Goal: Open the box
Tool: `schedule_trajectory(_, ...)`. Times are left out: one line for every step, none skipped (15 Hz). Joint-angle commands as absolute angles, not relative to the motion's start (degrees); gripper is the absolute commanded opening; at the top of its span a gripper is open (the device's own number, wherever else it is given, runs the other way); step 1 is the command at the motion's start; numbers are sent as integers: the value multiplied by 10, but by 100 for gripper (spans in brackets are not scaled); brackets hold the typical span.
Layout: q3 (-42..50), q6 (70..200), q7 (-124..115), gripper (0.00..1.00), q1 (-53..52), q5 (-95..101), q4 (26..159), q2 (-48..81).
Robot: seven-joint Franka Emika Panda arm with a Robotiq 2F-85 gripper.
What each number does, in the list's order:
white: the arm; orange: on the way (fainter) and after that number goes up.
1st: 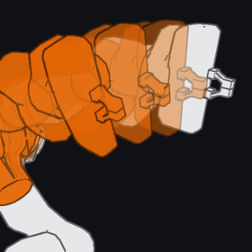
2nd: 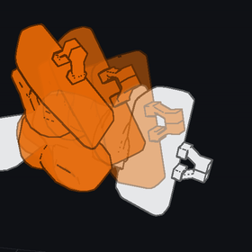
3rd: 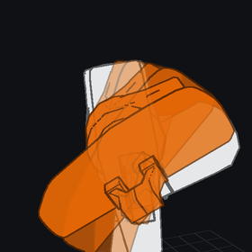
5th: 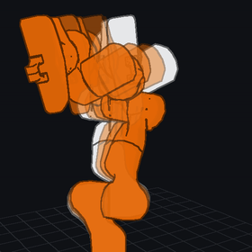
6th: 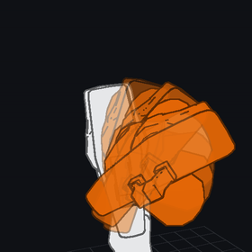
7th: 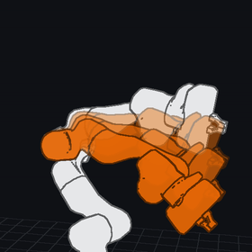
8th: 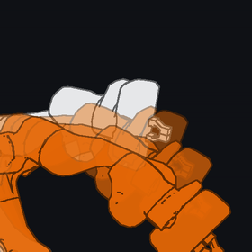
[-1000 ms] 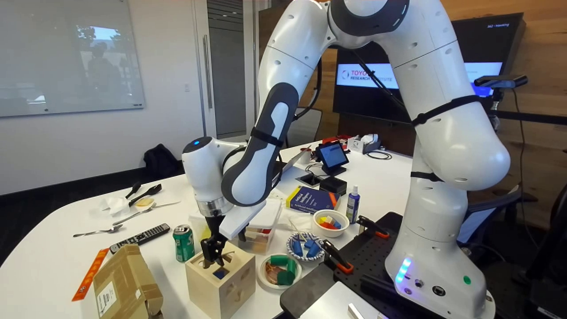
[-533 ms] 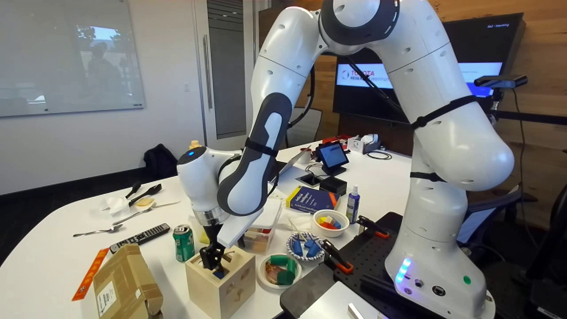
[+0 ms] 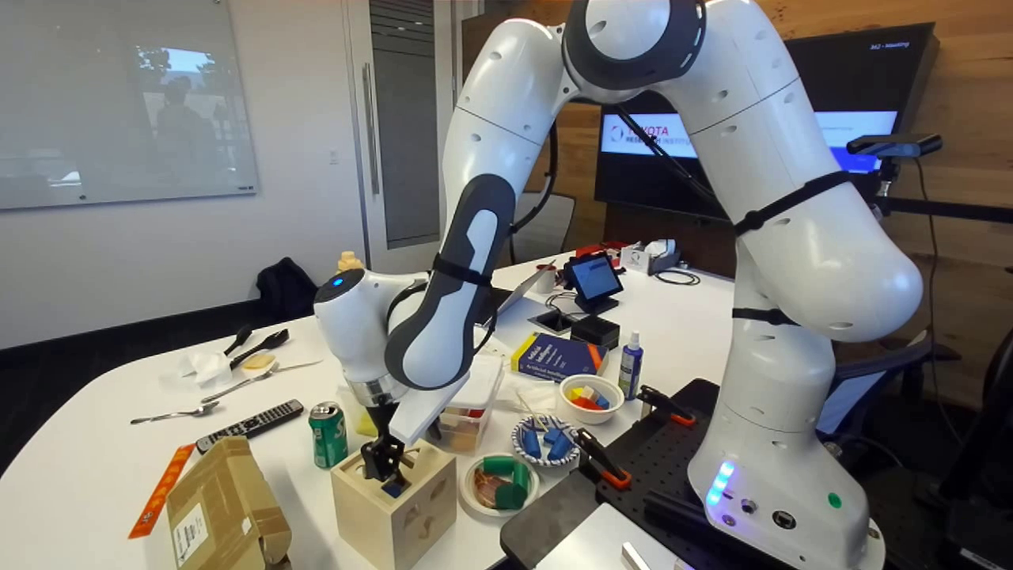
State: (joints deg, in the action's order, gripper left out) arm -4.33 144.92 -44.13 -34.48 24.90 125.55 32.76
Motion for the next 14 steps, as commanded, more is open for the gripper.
schedule_trajectory(-30, 1416, -444, 100, -362, 248, 1241, 329)
schedule_trajectory(-27, 1412, -446, 100, -364, 250, 1241, 330)
schedule_trajectory(-27, 1406, -445, 100, -364, 249, 1240, 328)
schedule_trajectory(-26, 1404, -446, 100, -365, 250, 1241, 328)
schedule_trajectory(-25, 1401, -448, 100, -365, 251, 1241, 328)
schedule_trajectory(-25, 1401, -448, 100, -364, 250, 1242, 328)
schedule_trajectory(-23, 1402, -449, 100, -364, 251, 1244, 327)
schedule_trajectory(-22, 1402, -450, 100, -363, 251, 1244, 327)
schedule_trajectory(-21, 1403, -451, 100, -363, 252, 1246, 326)
schedule_trajectory(-20, 1404, -452, 100, -363, 252, 1247, 326)
schedule_trajectory(-19, 1405, -453, 100, -362, 253, 1248, 325)
schedule_trajectory(-18, 1405, -454, 100, -362, 253, 1250, 325)
schedule_trajectory(-16, 1407, -455, 100, -362, 254, 1252, 324)
schedule_trajectory(-14, 1408, -456, 100, -362, 255, 1253, 323)
